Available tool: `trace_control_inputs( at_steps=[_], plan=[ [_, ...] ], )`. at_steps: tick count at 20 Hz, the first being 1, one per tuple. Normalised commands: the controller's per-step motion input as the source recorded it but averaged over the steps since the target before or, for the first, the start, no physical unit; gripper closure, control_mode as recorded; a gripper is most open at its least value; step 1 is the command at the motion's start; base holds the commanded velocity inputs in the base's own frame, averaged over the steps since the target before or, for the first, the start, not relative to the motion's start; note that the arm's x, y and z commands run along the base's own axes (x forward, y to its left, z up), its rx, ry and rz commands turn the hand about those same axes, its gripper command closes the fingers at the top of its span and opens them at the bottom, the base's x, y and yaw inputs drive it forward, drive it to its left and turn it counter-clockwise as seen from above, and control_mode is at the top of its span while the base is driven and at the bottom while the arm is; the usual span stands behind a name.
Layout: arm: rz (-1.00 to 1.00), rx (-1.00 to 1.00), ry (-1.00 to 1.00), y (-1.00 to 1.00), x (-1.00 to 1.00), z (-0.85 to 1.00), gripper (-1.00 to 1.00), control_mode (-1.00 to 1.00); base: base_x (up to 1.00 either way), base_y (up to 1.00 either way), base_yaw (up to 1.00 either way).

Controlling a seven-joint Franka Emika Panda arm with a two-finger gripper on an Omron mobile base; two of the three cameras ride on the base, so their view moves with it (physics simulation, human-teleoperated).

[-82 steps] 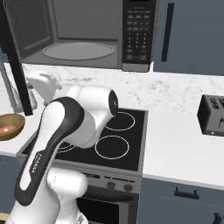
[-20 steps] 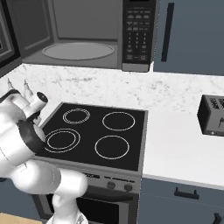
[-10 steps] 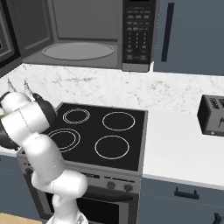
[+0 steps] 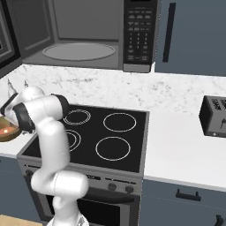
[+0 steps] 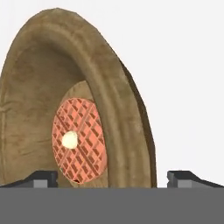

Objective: Open the microwave, place the bowl with waffle inside the microwave, then close the microwave door and turn it on.

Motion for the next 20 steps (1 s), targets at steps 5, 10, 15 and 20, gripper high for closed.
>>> trace_control_inputs(
  at_steps=[5,10,15,20],
  plan=[
    [0.00,-0.05,0.05,0.27,0.36,-0.37,1.00,-1.00,0.00,0.00,0.00],
    [0.00,-0.01,0.07,0.13,0.08,-0.13,1.00,-1.00,0.00,0.00,0.00],
    [0.01,0.00,0.02,-0.13,-0.22,-0.03,1.00,-1.00,0.00,0.00,0.00],
    [0.02,0.03,0.00,-0.90,-0.49,0.44,1.00,-1.00,0.00,0.00,0.00]
  ],
)
